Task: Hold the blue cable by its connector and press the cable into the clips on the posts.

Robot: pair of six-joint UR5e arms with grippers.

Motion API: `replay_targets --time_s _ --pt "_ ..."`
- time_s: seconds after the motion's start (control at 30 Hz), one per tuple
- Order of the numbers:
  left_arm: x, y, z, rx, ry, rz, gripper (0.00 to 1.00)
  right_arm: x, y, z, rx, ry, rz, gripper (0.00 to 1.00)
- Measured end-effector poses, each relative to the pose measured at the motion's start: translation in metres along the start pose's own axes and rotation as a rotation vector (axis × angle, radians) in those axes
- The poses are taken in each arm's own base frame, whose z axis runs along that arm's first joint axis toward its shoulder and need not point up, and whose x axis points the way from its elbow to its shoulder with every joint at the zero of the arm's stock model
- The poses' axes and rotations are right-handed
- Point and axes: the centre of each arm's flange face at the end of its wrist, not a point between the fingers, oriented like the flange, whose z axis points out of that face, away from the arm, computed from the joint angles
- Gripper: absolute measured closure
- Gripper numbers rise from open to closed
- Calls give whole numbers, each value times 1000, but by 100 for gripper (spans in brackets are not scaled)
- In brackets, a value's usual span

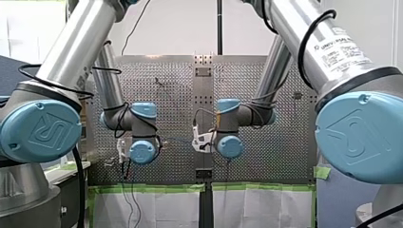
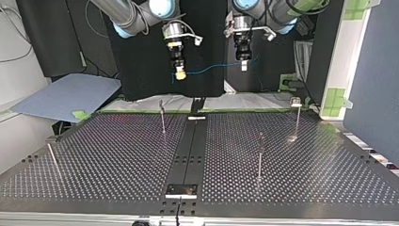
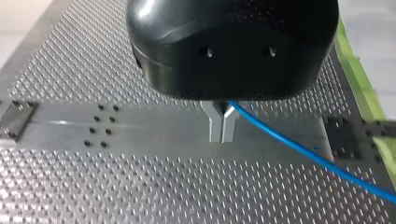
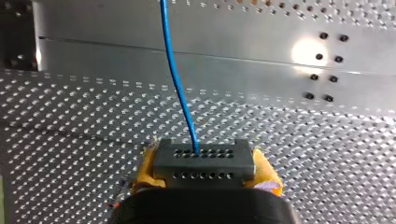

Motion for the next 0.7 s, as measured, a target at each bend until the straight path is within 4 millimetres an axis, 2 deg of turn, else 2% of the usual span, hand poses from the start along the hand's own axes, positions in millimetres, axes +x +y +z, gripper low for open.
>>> replay_targets --time_s 0.3,0.7 --pt "25 28 11 -134 44 70 99 -31 -5 1 -1 -89 -29 100" --pt "61 49 -2 -255 120 137 99 -36 -5 0 0 -100 -33 100"
